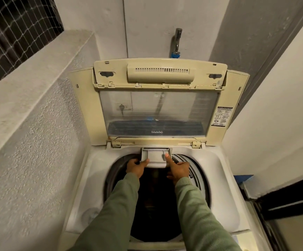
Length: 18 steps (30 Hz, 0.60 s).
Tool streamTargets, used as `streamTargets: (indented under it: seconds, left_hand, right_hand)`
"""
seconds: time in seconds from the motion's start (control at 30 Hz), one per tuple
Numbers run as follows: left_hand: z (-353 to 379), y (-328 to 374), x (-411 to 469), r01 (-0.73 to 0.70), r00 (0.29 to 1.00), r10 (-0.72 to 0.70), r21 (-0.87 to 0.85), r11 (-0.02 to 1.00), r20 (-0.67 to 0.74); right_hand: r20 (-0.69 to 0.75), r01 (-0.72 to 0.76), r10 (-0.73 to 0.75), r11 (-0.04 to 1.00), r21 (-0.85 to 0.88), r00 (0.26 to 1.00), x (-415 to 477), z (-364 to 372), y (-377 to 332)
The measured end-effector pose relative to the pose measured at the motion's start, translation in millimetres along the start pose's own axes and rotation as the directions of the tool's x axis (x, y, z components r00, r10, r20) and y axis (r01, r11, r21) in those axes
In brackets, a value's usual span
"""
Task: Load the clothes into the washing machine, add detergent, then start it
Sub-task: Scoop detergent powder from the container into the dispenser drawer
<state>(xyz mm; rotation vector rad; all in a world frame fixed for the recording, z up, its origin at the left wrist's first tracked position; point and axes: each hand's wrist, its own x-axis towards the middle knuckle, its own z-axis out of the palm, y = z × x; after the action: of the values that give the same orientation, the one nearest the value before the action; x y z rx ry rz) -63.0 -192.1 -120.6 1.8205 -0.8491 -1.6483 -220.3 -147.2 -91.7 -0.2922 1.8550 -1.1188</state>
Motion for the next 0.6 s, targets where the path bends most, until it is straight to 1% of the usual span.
streamTargets:
  seconds: [0.07,0.13,0.2,0.3,0.4,0.47,0.6]
  left_hand:
    - [-7.0,2.6,-7.7,-0.023,0.999,0.025,0.036,0.999,-0.037]
    - [-14.6,7.9,-19.9,-0.044,0.997,0.046,0.050,0.998,-0.054]
    - [-23.4,14.4,-35.9,-0.081,0.994,0.085,0.069,0.994,-0.067]
    - [-40.9,23.6,-59.6,-0.157,0.980,0.175,0.167,0.973,-0.097]
    - [-64.7,31.6,-88.9,-0.246,0.954,0.277,0.228,0.942,-0.116]
    - [-80.2,33.5,-111.2,-0.278,0.938,0.320,0.262,0.924,-0.132]
    - [-103.8,29.6,-155.6,-0.325,0.887,0.420,0.385,0.863,-0.193]
  right_hand:
    - [-0.074,0.119,-0.127,0.988,-0.099,0.989,-1.5,-3.0,-3.8]
    - [-0.043,0.226,-0.235,0.961,-0.160,0.971,-5.9,-2.9,-9.2]
    - [0.045,0.293,-0.289,0.939,-0.180,0.956,-12.7,0.9,-15.0]
    - [0.183,0.401,-0.369,0.898,-0.184,0.911,-24.3,12.0,-22.9]
    - [0.338,0.497,-0.408,0.834,-0.240,0.848,-42.8,27.3,-30.2]
    - [0.428,0.562,-0.427,0.784,-0.264,0.796,-58.7,38.6,-33.0]
    - [0.531,0.670,-0.483,0.704,-0.237,0.696,-98.6,62.1,-29.5]
